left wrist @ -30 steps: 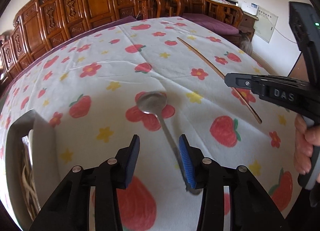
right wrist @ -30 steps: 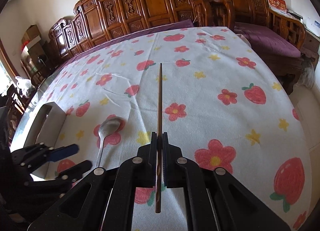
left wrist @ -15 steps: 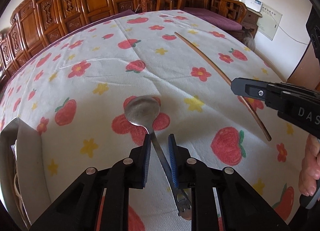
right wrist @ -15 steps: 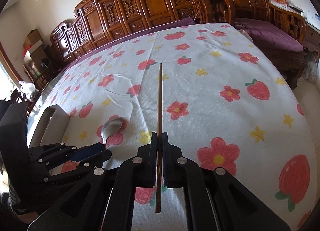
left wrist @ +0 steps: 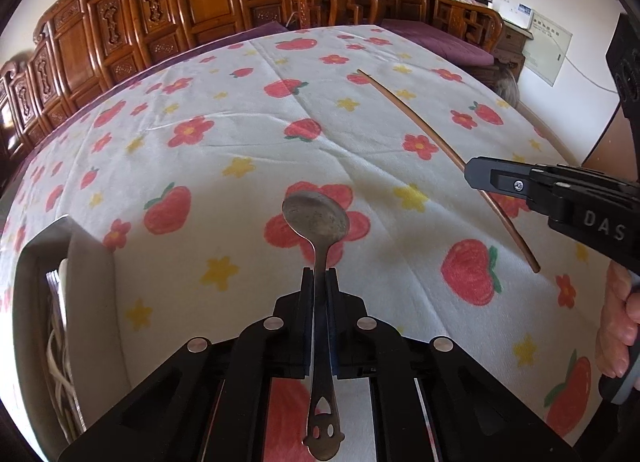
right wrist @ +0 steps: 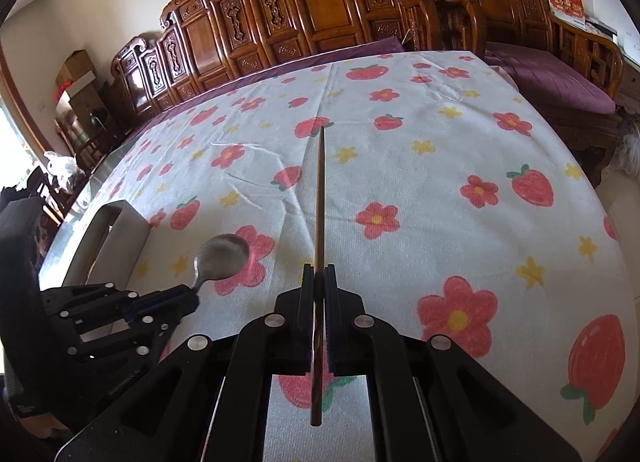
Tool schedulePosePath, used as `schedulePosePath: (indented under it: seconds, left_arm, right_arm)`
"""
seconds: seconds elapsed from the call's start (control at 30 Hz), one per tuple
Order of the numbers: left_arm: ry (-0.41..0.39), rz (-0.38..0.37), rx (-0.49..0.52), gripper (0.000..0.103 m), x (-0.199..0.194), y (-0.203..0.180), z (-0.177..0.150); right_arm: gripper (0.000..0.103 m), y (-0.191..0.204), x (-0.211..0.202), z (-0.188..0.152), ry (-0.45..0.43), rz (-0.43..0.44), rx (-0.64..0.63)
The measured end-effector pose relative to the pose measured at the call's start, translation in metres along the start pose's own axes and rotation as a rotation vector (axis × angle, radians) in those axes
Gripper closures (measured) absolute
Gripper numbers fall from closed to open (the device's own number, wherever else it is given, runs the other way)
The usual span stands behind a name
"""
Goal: Organize utensils
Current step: 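Carry the metal spoon into the metal tray and open the left gripper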
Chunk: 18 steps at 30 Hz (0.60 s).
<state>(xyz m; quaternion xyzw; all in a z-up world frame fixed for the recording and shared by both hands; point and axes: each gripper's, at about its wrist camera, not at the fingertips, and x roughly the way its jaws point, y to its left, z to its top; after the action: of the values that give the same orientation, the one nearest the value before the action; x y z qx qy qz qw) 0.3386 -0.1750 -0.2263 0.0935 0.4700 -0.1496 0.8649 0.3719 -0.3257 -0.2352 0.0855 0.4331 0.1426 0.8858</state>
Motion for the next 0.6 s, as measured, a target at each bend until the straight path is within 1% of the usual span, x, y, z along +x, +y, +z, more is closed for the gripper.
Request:
schedulePosePath:
  seconds: [0.13, 0.3, 0.6]
  left_arm:
    - [-0.012, 0.004, -0.013, 0.098, -0.022, 0.009, -0.008]
    - [-0.036, 0.006, -0.026, 0.098, -0.051, 0.019, -0.016]
    - [-0.097, 0.017, -0.019, 0.098, -0.104, 0.031, -0.029]
  right_arm:
    - [0.097, 0.009, 0.005, -0.005, 0.011, -0.012, -0.03]
    - [0.097, 0.017, 0.013, -0.016, 0.039, -0.035, -0.037]
    - [0.097, 0.036, 0.005, -0.036, 0.053, -0.057, -0.073]
